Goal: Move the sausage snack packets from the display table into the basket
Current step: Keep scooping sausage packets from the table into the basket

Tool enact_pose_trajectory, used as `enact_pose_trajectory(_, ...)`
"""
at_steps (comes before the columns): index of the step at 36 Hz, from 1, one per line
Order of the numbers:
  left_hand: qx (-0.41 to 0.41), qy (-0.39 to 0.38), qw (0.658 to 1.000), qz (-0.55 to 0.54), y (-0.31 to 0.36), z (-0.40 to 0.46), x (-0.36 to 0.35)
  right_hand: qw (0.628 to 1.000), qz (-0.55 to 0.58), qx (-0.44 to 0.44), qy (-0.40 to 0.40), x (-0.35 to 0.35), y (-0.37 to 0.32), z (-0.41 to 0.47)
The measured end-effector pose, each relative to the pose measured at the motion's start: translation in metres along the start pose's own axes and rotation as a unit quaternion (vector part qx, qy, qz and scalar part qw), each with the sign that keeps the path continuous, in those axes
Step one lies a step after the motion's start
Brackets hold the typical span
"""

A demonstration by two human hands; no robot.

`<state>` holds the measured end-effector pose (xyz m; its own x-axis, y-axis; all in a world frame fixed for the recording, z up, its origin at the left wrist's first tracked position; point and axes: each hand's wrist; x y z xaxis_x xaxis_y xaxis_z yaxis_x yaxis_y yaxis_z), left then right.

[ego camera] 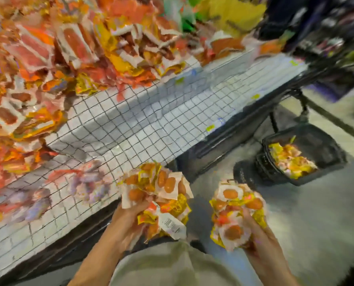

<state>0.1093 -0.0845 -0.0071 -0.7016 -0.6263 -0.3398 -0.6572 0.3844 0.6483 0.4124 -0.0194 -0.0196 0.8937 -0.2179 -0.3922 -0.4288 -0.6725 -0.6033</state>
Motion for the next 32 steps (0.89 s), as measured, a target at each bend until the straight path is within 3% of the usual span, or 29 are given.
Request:
enact_pose_trajectory(9,0.051,-0.148,0.983,0.098,0.001,0.097,-0.118,0.989,0.091,0.079,0.082,0.029,-0.037,0.024)
enact_pose_trajectory(12,0.059,-0.185,0.975,0.104,0.002,0.131,-0.161,0.981,0.098,0.084,0.143,0.032,-0.058,0.035)
enact_pose_trajectory(23,0.123,-0.245,0.941,0.201,0.016,0.206,-0.311,0.935,0.198,0.124,0.266,0.029,-0.138,0.082)
enact_pose_trajectory(32,0.178,-0.289,0.908,0.243,-0.017,0.261,-0.398,0.901,0.251,0.135,0.328,0.074,-0.180,0.117)
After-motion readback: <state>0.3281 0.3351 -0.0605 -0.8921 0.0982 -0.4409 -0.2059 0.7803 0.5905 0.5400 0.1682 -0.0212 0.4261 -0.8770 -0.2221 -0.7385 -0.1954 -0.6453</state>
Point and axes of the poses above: each hand's wrist, its own z-axis towards the middle knuckle, its own x-axis out of the back of the hand, y = z × x, and after that the axes turned 1 degree about y, right-handed
